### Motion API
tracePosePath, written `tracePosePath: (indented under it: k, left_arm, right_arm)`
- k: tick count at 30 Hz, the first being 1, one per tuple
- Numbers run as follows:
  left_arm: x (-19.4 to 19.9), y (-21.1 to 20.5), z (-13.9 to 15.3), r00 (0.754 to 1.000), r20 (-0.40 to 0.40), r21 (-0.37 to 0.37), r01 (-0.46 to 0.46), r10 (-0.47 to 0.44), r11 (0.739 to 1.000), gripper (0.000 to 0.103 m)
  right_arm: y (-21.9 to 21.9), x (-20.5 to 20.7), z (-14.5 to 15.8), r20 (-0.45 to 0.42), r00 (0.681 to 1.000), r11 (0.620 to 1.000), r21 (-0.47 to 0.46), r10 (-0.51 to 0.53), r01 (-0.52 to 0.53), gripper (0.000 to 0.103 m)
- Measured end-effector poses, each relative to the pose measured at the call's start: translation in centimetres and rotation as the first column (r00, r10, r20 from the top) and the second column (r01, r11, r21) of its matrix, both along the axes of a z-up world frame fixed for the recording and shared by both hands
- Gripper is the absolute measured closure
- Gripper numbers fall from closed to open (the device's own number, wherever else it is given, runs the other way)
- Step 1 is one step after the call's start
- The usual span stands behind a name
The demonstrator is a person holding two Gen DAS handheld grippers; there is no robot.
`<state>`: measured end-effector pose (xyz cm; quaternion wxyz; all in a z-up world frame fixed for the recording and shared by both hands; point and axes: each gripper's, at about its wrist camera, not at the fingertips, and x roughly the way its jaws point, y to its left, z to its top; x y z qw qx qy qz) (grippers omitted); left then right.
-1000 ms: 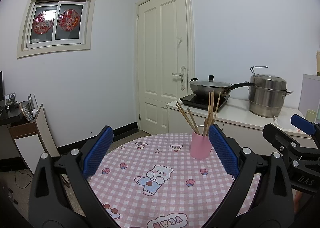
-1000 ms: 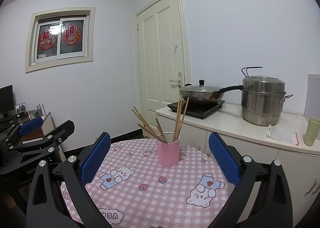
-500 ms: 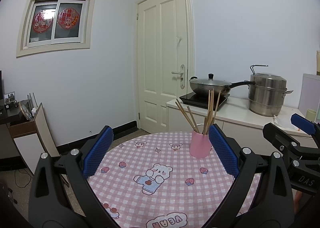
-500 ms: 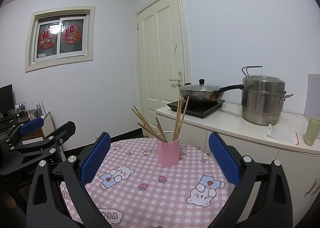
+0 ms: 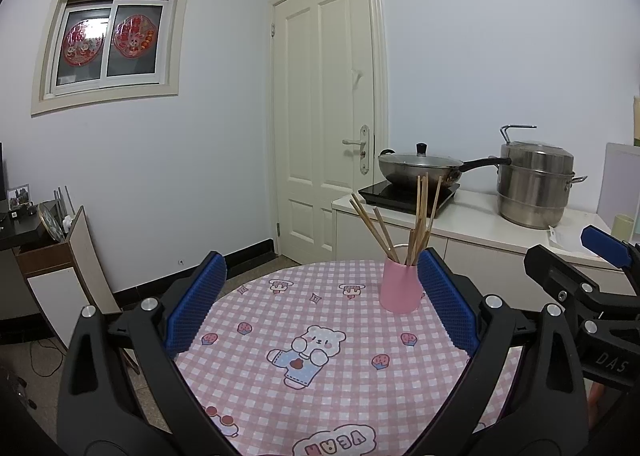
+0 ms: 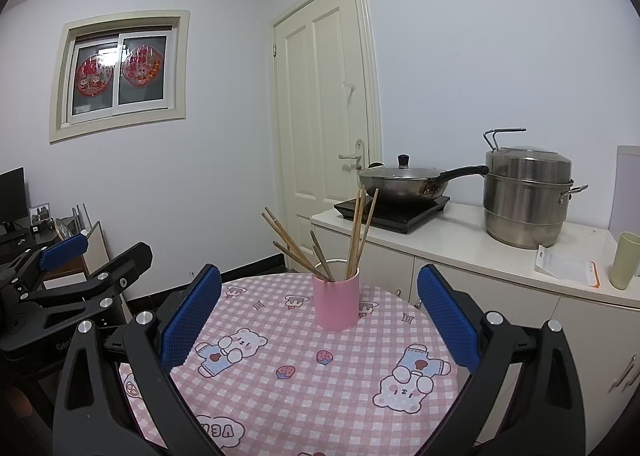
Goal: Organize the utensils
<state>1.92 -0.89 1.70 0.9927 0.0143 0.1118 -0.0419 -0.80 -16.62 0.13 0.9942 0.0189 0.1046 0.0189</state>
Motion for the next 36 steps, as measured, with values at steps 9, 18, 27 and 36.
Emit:
tracePosePath:
  k: [9,18,27,36]
  left_arm:
    - [0.9,0.1,-0.5,1.0,-0.017,0.003,0.0,0.0,1.0,0.008]
    - [2.6,0.3,-1.7,0.998,-0.061,0.008,-0.008,0.009,1.0,0.008]
    - [5.1,0.5,-3.4,0.993,-0.12,0.007,-0.018,0.019,1.0,0.008]
    - [7.9,0.7,-5.9,0.979,-0.203,0.026,-0.032,0.036,0.999,0.008]
  right_arm:
    - [-0.2,1.1,-0.6,-0.017,1.0,1.0,0.0,0.004,-0.004,0.008]
    - [-0.3,3.1,-1.8,-0.059,0.998,1.0,0.002,0.011,-0.011,0.008]
    - [-0.4,5.4,-3.0,-0.102,0.995,1.0,0.003,0.019,-0.019,0.008]
    - [0.0,8.2,-5.0,-0.175,0.984,1.0,0.0,0.028,-0.028,0.008]
